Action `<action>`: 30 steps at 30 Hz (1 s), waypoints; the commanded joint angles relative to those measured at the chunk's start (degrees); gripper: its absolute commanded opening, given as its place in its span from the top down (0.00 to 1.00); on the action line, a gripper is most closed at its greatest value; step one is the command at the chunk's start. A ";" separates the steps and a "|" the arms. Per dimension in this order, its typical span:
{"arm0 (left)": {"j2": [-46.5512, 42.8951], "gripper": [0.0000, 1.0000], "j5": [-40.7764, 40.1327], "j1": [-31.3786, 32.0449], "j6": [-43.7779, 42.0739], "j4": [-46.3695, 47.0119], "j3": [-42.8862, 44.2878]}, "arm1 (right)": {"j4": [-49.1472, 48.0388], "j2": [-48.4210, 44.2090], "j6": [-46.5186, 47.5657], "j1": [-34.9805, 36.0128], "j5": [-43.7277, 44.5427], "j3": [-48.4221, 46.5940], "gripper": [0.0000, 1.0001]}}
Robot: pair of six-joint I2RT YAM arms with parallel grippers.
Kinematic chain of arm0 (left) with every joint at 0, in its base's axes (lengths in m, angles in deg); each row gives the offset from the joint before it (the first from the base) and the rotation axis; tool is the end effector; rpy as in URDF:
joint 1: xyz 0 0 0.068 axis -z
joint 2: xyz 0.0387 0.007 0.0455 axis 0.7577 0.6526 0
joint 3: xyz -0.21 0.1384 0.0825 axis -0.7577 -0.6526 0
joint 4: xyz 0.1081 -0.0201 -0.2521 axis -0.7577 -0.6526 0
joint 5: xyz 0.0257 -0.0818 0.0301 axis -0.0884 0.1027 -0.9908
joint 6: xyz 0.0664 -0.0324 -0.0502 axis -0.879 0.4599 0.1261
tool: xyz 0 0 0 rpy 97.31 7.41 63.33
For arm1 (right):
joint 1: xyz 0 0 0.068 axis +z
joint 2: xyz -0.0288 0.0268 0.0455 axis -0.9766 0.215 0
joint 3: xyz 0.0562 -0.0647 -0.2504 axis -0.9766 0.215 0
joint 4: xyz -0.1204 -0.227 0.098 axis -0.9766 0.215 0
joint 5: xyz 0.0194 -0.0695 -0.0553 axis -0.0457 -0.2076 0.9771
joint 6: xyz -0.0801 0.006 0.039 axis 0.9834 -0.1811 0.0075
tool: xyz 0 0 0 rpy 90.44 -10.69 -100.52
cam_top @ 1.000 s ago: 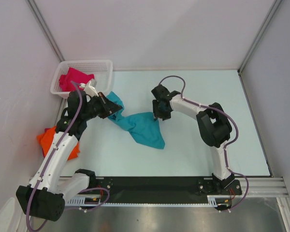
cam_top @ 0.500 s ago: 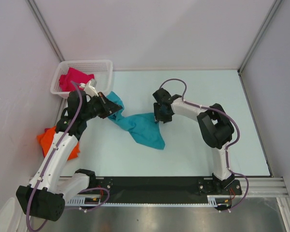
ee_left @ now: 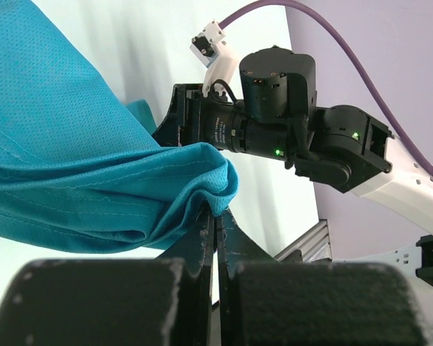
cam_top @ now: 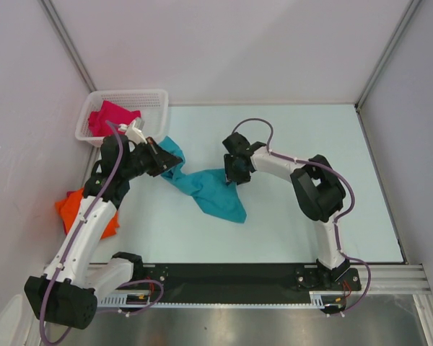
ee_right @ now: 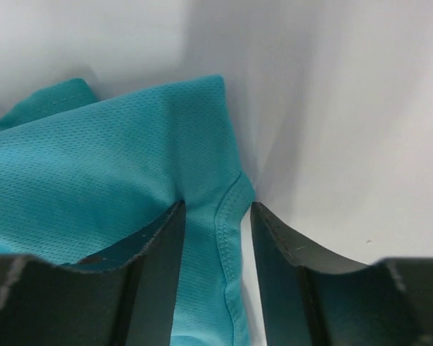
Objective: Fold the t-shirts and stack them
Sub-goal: Flatten out the tshirt
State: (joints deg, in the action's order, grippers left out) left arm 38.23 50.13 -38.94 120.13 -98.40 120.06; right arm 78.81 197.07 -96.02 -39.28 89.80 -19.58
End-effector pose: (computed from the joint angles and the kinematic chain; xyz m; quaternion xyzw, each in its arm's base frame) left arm 0.2624 -0.0866 0.3177 -0.0821 0.8211 -0.4132 0.3852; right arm 0.3635 0.2839 0.1128 -0.0756 0.9714 0.1115 0.1957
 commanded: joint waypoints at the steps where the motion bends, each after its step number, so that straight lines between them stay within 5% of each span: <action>1: 0.16 1.00 0.51 -0.75 -0.48 2.00 1.77 | -1.42 2.24 -1.18 0.63 -1.21 -1.48 0.57; 6: -0.02 1.00 0.69 -1.36 -0.65 1.92 1.51 | -2.04 2.59 -0.47 0.72 -3.49 -1.22 0.76; 8: -0.10 1.00 0.78 -1.45 -0.65 2.00 1.33 | -2.04 2.60 -0.21 0.72 -3.76 -1.13 1.00; 17: 7.51 1.00 4.53 -3.99 -0.31 4.81 5.10 | 8.57 -1.52 6.47 -3.66 9.94 -10.07 1.00; 30: 22.22 1.00 8.07 -10.32 1.37 -4.24 35.78 | 19.85 -17.70 14.82 -23.35 30.24 -31.45 1.00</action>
State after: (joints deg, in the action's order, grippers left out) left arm 61.38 55.79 -46.78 120.33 -101.59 149.42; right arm 94.46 186.91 -84.78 -61.92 109.93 -45.94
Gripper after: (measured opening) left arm 0.008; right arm 0.018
